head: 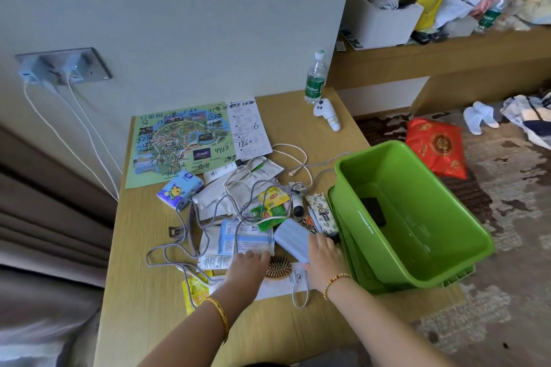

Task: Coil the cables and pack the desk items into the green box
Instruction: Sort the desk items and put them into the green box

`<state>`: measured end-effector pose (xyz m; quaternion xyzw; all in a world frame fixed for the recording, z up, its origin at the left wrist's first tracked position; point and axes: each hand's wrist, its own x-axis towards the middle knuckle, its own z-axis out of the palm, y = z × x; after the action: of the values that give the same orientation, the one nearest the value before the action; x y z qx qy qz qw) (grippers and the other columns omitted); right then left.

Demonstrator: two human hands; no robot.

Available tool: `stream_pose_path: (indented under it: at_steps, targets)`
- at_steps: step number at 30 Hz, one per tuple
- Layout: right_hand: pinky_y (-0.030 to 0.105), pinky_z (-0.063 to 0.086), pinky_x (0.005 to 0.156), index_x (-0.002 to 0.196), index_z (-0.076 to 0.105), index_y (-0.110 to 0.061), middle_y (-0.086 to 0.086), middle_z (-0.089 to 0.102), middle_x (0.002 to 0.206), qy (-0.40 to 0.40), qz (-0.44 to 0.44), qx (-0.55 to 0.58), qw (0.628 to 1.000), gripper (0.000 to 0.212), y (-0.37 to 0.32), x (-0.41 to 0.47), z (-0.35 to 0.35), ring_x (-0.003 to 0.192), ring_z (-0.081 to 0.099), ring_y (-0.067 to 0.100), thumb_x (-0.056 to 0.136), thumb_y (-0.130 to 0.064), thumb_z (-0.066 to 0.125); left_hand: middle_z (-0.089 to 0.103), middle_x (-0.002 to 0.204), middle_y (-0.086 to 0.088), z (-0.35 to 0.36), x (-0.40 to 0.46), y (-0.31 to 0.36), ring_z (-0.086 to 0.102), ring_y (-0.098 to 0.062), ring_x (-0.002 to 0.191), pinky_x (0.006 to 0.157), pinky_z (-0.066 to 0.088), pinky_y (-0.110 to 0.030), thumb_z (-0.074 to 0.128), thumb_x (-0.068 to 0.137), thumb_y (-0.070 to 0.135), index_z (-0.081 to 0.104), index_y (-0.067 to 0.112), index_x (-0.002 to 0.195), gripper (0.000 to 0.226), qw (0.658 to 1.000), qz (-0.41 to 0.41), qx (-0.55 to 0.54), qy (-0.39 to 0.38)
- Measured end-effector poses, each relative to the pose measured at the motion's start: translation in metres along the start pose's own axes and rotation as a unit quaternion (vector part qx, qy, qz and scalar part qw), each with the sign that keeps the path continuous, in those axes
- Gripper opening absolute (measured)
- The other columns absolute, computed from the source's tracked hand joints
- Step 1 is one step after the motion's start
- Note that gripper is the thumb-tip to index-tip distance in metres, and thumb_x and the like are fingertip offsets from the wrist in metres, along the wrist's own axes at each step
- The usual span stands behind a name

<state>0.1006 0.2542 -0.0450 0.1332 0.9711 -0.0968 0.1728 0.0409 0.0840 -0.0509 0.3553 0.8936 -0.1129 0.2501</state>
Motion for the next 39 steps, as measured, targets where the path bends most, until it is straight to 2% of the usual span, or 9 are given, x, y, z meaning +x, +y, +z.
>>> stream_pose_path:
  at_steps: [7, 14, 19, 25, 27, 29, 32, 35, 39]
  targets:
    - [0.034, 0.032, 0.106, 0.144, 0.013, -0.006, 0.009, 0.029, 0.144, -0.022, 0.054, 0.049, 0.997, 0.092, -0.003, 0.005, 0.003, 0.13, 0.031, 0.024, 0.081, -0.054, 0.059, 0.059, 0.117, -0.013, 0.011, 0.004, 0.004, 0.047, -0.03, 0.114, 0.096, 0.035, -0.036, 0.056, 0.076, -0.005, 0.027, 0.007, 0.131, 0.063, 0.999, -0.036, -0.021, 0.02]
    - [0.031, 0.032, 0.102, 0.131, 0.033, -0.006, 0.011, 0.036, 0.132, -0.062, 0.113, 0.059, 0.99, 0.081, -0.003, 0.014, 0.003, 0.121, 0.035, 0.025, 0.075, -0.055, 0.064, 0.059, 0.113, -0.01, 0.002, 0.004, -0.003, 0.058, -0.033, 0.101, 0.074, 0.042, -0.036, 0.044, 0.089, 0.004, 0.036, 0.009, 0.12, 0.033, 0.987, -0.061, -0.147, 0.024]
    - [0.031, 0.035, 0.1, 0.132, 0.028, -0.006, 0.011, 0.036, 0.133, -0.092, 0.136, 0.09, 0.982, 0.083, -0.002, 0.02, 0.0, 0.121, 0.037, 0.026, 0.074, -0.052, 0.067, 0.058, 0.119, -0.01, -0.011, 0.006, -0.022, 0.056, -0.029, 0.105, 0.084, 0.045, -0.036, 0.043, 0.096, 0.019, 0.045, 0.012, 0.124, 0.028, 0.964, -0.042, -0.262, 0.007]
    - [0.033, 0.036, 0.102, 0.132, 0.028, -0.005, 0.011, 0.036, 0.135, -0.111, 0.152, 0.1, 0.977, 0.09, -0.003, 0.022, -0.003, 0.125, 0.037, 0.026, 0.069, -0.053, 0.072, 0.066, 0.105, -0.006, -0.031, 0.006, -0.034, 0.066, -0.021, 0.079, 0.06, 0.046, -0.021, 0.046, 0.096, 0.022, 0.052, 0.012, 0.121, 0.028, 0.903, -0.067, -0.423, 0.032]
    - [0.032, 0.036, 0.099, 0.13, 0.031, -0.006, 0.01, 0.036, 0.133, -0.115, 0.161, 0.1, 0.975, 0.091, -0.004, 0.021, -0.002, 0.123, 0.036, 0.025, 0.067, -0.058, 0.071, 0.065, 0.099, -0.002, -0.037, 0.007, -0.038, 0.067, -0.015, 0.076, 0.061, 0.047, -0.018, 0.048, 0.095, 0.02, 0.05, 0.011, 0.124, 0.031, 0.881, -0.081, -0.465, 0.037]
    - [0.031, 0.038, 0.094, 0.127, 0.036, -0.007, 0.01, 0.038, 0.131, -0.115, 0.171, 0.129, 0.97, 0.085, -0.004, 0.022, -0.003, 0.121, 0.039, 0.025, 0.067, -0.056, 0.07, 0.064, 0.093, -0.001, -0.041, 0.009, -0.041, 0.064, -0.01, 0.069, 0.069, 0.051, -0.024, 0.049, 0.094, 0.019, 0.049, 0.009, 0.126, 0.033, 0.865, -0.086, -0.492, 0.04]
    - [0.028, 0.043, 0.077, 0.116, 0.042, -0.007, 0.01, 0.049, 0.122, -0.12, 0.184, 0.268, 0.938, 0.064, 0.0, 0.026, -0.006, 0.104, 0.051, 0.023, 0.071, -0.042, 0.072, 0.064, 0.086, -0.001, -0.047, 0.01, -0.039, 0.061, -0.008, 0.062, 0.061, 0.052, -0.019, 0.05, 0.094, 0.018, 0.048, 0.007, 0.126, 0.034, 0.833, -0.093, -0.542, 0.051]
    - [0.032, 0.047, 0.077, 0.107, 0.042, -0.007, 0.013, 0.054, 0.112, -0.104, 0.186, 0.397, 0.893, 0.048, -0.002, 0.027, -0.012, 0.096, 0.056, 0.025, 0.077, -0.032, 0.069, 0.065, 0.084, 0.0, -0.056, 0.009, -0.035, 0.059, -0.006, 0.05, 0.05, 0.05, -0.017, 0.052, 0.093, 0.02, 0.043, 0.009, 0.126, 0.035, 0.787, -0.098, -0.603, 0.083]
    - [0.026, 0.041, 0.059, 0.117, 0.043, -0.007, 0.002, 0.051, 0.088, -0.063, 0.16, 0.387, 0.906, 0.045, -0.005, 0.027, -0.038, 0.075, 0.053, 0.017, 0.083, -0.032, 0.059, 0.068, 0.091, -0.006, -0.078, 0.011, -0.033, 0.057, -0.012, 0.048, 0.047, 0.047, -0.023, 0.051, 0.094, 0.021, 0.04, 0.014, 0.128, 0.036, 0.749, -0.1, -0.635, 0.159]
